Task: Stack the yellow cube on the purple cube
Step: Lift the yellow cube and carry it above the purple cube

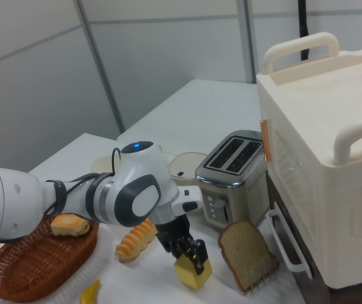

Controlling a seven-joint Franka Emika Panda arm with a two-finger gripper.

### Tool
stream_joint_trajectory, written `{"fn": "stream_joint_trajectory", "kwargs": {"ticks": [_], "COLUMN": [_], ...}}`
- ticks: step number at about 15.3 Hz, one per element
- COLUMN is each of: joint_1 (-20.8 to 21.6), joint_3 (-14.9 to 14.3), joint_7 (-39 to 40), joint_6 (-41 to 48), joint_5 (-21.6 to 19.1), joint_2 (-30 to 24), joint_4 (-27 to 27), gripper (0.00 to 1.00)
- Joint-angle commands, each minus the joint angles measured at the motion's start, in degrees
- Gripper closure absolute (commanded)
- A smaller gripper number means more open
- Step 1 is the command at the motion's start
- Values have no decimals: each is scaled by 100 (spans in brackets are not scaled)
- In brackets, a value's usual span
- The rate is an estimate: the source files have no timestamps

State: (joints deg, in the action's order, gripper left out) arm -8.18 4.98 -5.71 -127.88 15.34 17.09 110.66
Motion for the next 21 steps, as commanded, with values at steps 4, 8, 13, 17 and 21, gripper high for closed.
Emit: {"fn": "stream_joint_trajectory", "kwargs": {"ticks": [4,8,13,17,21], "joint_1": [-271,-412,-403,-403,-333], "joint_3": [-23,-224,-690,-1095,-1709], "joint_7": [-386,-650,-993,-1064,-828], "joint_6": [579,1105,1599,1730,2143], "joint_5": [13,-365,-418,-435,-760], "joint_2": [-1057,-1471,-1542,-1551,-1542], "joint_4": [17,-159,-502,-511,-467], "gripper": [80,80,80,80,84]}}
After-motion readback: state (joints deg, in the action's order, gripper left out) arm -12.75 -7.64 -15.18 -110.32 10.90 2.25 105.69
